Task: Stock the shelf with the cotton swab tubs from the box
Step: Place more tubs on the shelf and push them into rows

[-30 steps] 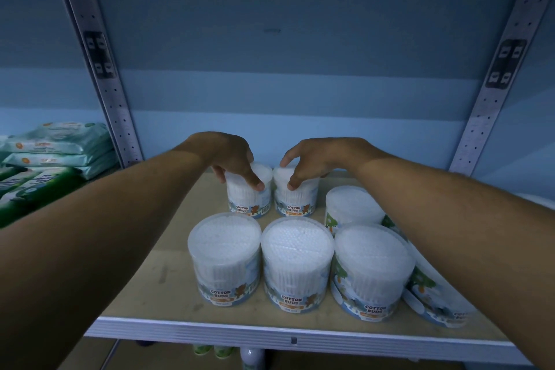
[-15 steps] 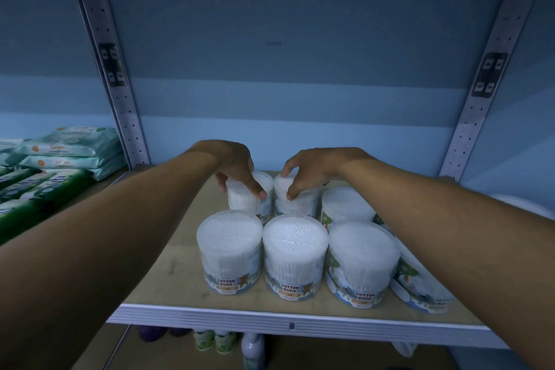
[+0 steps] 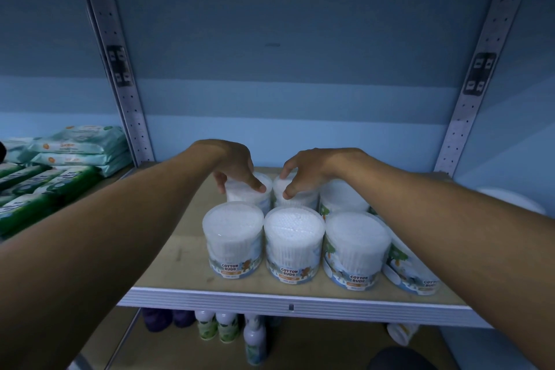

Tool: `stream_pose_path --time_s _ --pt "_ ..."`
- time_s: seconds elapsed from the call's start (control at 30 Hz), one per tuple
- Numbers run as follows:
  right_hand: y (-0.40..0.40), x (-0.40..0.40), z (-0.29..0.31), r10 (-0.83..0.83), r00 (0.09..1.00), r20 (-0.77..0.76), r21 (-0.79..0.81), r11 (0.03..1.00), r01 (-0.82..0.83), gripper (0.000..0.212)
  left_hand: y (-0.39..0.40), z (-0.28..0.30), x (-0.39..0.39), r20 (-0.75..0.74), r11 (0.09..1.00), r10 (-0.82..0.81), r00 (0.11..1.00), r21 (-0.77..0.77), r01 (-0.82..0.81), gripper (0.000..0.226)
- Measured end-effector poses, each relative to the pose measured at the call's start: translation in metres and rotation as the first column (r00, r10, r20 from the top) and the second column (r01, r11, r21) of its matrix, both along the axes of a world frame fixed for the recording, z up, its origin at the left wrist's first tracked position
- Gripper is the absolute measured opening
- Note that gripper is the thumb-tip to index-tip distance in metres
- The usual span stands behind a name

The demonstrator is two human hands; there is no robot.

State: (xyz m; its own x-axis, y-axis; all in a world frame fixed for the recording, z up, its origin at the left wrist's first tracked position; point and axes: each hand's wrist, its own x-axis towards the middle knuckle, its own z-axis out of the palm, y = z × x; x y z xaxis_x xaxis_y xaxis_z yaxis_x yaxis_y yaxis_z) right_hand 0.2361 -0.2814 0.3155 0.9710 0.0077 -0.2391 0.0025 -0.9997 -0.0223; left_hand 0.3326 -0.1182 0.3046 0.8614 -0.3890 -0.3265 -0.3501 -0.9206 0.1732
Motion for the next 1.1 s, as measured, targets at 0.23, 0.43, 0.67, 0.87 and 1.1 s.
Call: stream_pose_path --time_s 0.23,0.43,0.67,0.87,1.1 --pt "0.004 -0.005 0.002 -0.019 0.999 -0.025 0.020 1.000 0.019 0.059 0.005 -0.002 -0.002 -0.013 1.000 0.008 1.000 -0.012 -0.009 0.081" --pt "0.006 -0.008 0.003 -0.030 0.999 -0.039 0.046 0.998 0.032 0.057 0.007 -0.001 -0.003 -0.009 1.000 0.008 1.000 0.004 -0.008 0.083" --pt "0.005 -0.011 0.002 -0.035 0.999 -0.040 0.072 0.997 0.038 0.053 0.010 0.001 -0.006 -0.001 1.000 0.005 1.000 0.023 -0.005 0.082" --pt "0.003 -0.012 0.000 -0.034 0.999 -0.040 0.063 0.997 0.037 0.052 0.015 0.004 -0.011 0.010 0.999 -0.018 1.000 0.035 0.017 0.078" --pt "-0.001 -0.017 0.001 -0.055 0.998 0.029 0.112 0.992 0.051 0.062 0.021 0.005 -0.014 0.027 0.999 -0.031 0.999 0.023 0.031 0.088"
